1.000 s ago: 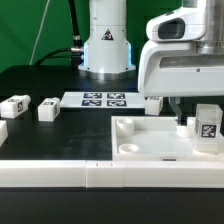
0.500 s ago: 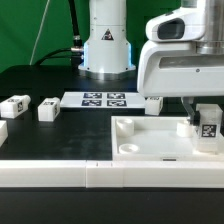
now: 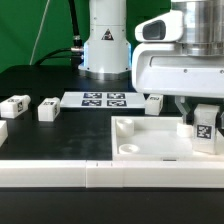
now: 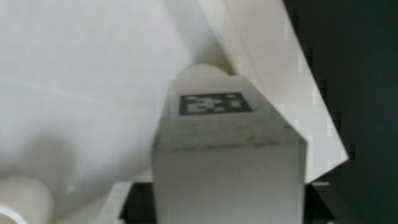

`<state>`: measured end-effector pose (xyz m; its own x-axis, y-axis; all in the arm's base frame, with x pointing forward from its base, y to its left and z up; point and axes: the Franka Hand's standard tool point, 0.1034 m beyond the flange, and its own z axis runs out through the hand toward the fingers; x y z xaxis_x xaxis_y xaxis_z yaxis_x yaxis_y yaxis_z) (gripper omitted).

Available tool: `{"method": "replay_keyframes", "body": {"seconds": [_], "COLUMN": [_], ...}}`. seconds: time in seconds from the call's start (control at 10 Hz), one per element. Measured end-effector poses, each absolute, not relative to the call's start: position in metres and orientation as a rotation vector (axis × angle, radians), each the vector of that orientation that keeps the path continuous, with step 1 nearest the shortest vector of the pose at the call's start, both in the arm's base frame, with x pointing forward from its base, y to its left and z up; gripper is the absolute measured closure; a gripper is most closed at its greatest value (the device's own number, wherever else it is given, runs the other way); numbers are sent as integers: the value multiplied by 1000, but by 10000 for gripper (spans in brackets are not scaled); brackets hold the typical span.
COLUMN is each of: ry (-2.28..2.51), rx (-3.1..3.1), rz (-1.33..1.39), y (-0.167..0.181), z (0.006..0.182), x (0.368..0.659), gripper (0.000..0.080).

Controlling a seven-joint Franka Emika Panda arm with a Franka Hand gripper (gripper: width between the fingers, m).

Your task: Assemble one leg

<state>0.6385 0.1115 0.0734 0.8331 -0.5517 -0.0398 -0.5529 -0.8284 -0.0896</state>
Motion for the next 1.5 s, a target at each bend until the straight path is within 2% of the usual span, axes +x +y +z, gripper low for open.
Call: {"method": "replay_keyframes", "body": {"seconds": [0.6, 1.1, 1.2, 1.3, 1.4, 1.5], "ry": [1838, 2185, 2185, 2127, 2116, 2012], "rx": [-2414, -2079, -2080, -2138, -2149, -2248], "rz": [-23, 16, 16, 12, 11, 6], "y": [107, 105, 106, 106, 106, 108], "z": [72, 72, 71, 71, 71, 72], "x": [638, 634, 634, 634, 634, 635], "gripper": [509, 509, 448, 313, 313, 186]}}
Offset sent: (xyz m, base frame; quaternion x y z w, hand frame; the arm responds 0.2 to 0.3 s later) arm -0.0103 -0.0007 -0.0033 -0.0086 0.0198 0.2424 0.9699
